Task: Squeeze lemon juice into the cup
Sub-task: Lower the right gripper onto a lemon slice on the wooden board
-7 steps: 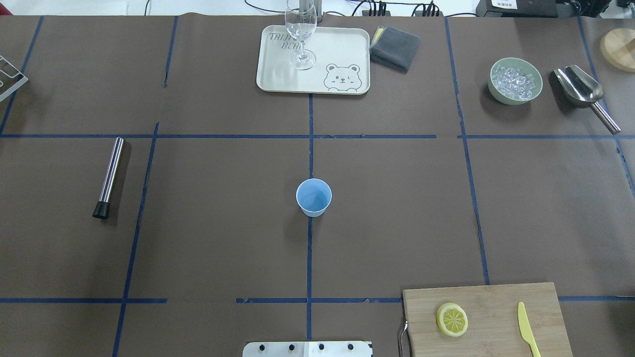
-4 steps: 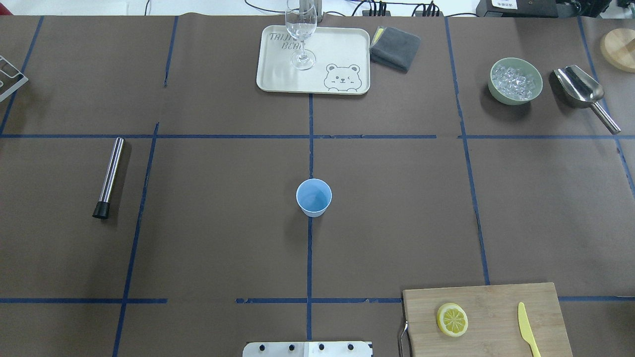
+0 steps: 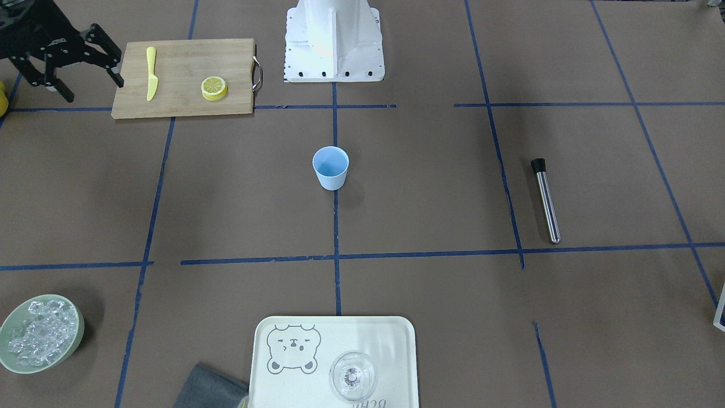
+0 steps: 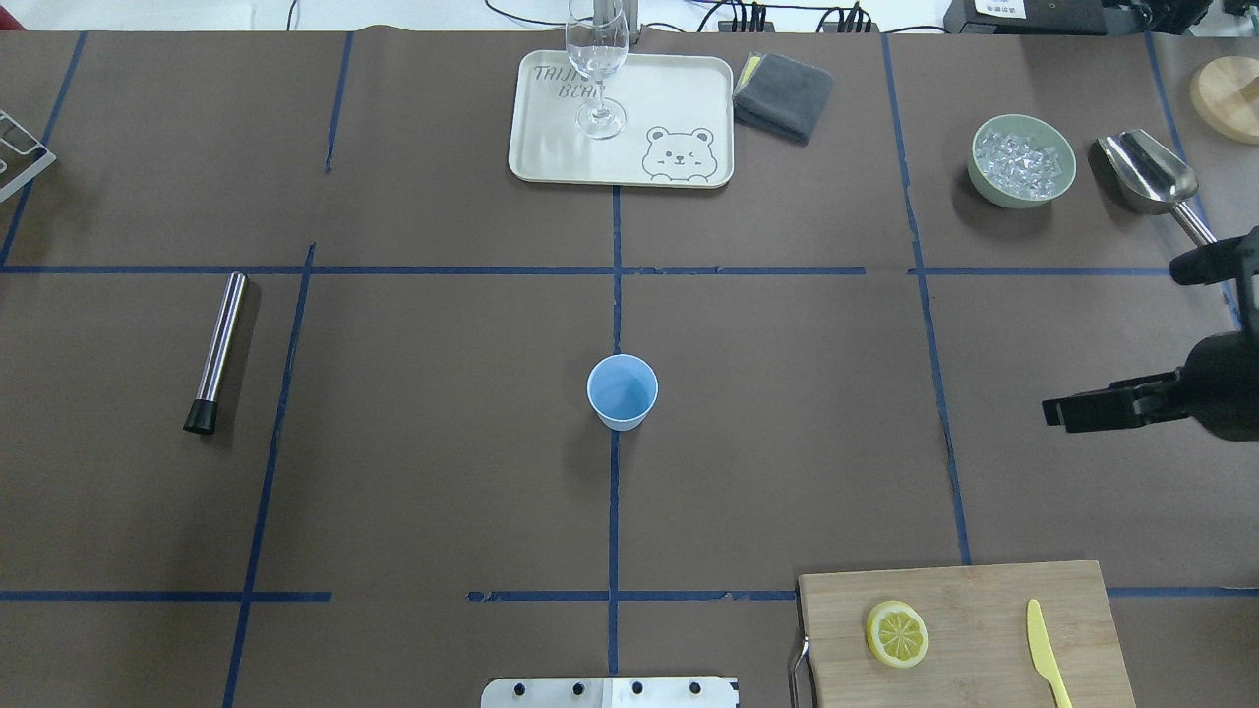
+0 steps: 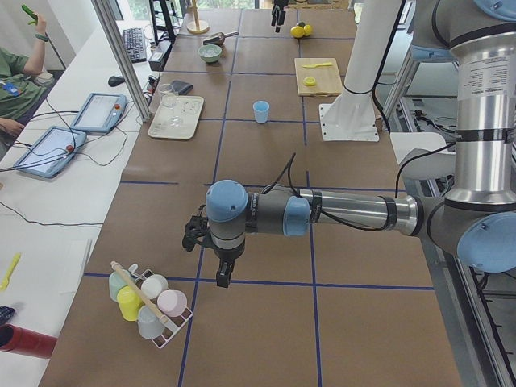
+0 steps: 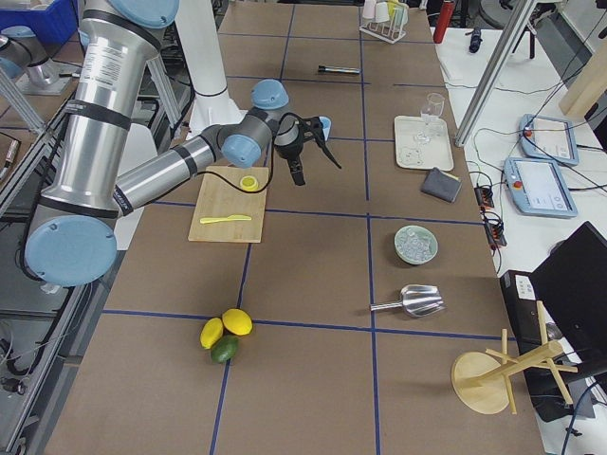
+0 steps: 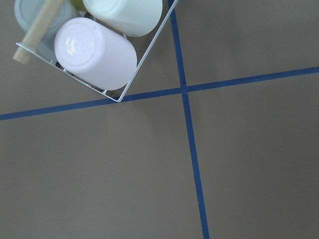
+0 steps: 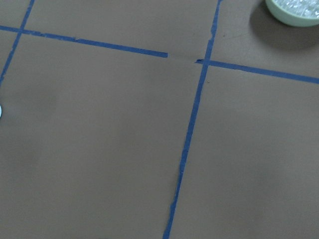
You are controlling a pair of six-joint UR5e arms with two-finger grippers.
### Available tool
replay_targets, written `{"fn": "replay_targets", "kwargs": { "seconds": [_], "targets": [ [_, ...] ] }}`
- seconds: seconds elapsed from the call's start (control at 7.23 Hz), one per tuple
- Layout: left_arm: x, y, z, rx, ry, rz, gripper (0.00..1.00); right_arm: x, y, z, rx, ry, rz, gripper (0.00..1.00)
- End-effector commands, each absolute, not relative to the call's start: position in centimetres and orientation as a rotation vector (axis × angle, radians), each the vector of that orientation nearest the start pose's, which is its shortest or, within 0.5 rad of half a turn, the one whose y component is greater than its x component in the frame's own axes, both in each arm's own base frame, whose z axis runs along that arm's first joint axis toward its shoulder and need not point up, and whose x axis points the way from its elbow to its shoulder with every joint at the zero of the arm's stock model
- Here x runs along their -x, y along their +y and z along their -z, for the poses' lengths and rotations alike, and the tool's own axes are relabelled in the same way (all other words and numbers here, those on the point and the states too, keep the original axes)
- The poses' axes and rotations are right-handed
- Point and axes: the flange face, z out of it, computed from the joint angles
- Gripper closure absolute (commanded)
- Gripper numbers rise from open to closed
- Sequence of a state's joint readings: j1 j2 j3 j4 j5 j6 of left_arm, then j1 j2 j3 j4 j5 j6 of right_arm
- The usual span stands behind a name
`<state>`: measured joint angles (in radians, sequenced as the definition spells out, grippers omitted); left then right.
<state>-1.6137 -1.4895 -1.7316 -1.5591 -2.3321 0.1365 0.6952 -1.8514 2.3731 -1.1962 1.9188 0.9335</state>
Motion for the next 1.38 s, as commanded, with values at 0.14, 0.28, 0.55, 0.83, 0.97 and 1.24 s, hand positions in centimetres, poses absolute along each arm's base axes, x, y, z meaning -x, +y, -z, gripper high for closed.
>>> {"fn": "replay_targets", "kwargs": {
  "seconds": [0.14,0.28,0.55,0.83,0.97,1.24],
  "targets": [
    [8.4,-45.8,-62.0,-0.160,0.750,-0.126,0.00,30.7,-22.2,-35.5,-0.252,-0.861,0.020,0.00],
    [8.4,-45.8,-62.4,-0.151,0.750,-0.123,0.00,31.9,-20.0,-36.3,-0.202,-0.852,-0.020,0.00],
    [8.3,-45.4,-62.8,-0.140,0.753,-0.118,0.00,35.9,-14.3,-36.8,-0.266,-0.843,-0.065,0.00],
    [8.3,-45.4,-62.6,-0.144,0.753,-0.120,0.00,39.5,-12.3,-36.9,-0.286,-0.809,-0.075,0.00],
    [8.3,-45.4,-62.6,-0.144,0.753,-0.120,0.00,41.3,-12.1,-36.5,-0.288,-0.796,-0.073,0.00],
    [8.3,-45.4,-62.5,-0.146,0.752,-0.121,0.00,43.9,-11.7,-37.4,-0.287,-0.782,-0.065,0.01]
  ]
}}
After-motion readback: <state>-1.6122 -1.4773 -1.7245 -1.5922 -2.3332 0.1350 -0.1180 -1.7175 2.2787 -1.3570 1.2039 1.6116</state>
